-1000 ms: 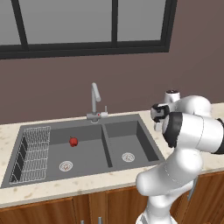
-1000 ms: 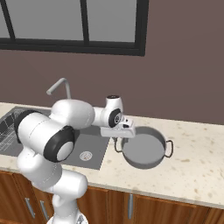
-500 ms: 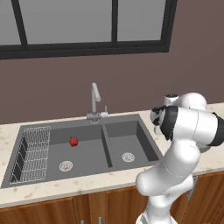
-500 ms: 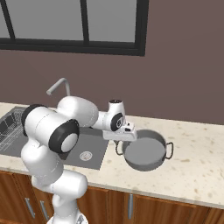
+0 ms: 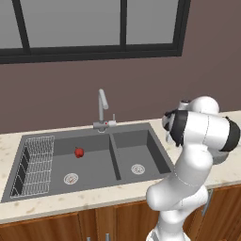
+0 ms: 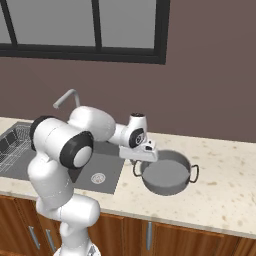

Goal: Dump the bell pepper from the pot into the sink. Then turn on the water and wash the bell pepper. Then turn off the water and put the bell pepper back in the pot.

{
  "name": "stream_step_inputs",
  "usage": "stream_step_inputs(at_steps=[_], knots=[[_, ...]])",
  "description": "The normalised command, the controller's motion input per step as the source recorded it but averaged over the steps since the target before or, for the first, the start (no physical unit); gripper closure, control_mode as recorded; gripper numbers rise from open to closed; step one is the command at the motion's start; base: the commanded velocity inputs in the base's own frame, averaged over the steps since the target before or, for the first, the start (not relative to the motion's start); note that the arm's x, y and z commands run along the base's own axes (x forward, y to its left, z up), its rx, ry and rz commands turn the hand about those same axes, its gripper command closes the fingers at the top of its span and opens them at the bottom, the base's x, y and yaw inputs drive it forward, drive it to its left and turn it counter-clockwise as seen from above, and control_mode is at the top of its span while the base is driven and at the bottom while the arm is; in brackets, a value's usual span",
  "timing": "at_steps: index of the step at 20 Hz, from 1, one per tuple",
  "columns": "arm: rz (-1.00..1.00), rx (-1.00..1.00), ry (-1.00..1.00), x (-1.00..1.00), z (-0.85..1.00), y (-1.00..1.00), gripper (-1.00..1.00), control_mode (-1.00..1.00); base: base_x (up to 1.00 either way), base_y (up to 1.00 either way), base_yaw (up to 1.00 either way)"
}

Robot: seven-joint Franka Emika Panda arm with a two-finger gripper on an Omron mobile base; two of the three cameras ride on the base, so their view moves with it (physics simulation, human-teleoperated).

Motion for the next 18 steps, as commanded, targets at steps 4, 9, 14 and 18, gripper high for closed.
stream_step_inputs(at_steps=[4,9,14,18], knots=[[0.00,0.02,-0.12,-0.23,0.11,0.00,-1.00,-1.00,0.00,0.00,0.00],[0.00,0.00,-0.15,-0.28,0.36,0.00,-1.00,-1.00,0.00,0.00,0.00],[0.00,0.00,-0.14,-0.37,0.61,0.17,-1.00,-1.00,0.00,0.00,0.00],[0.00,0.02,-0.07,-0.31,0.83,0.63,-1.00,-1.00,0.00,0.00,0.00]])
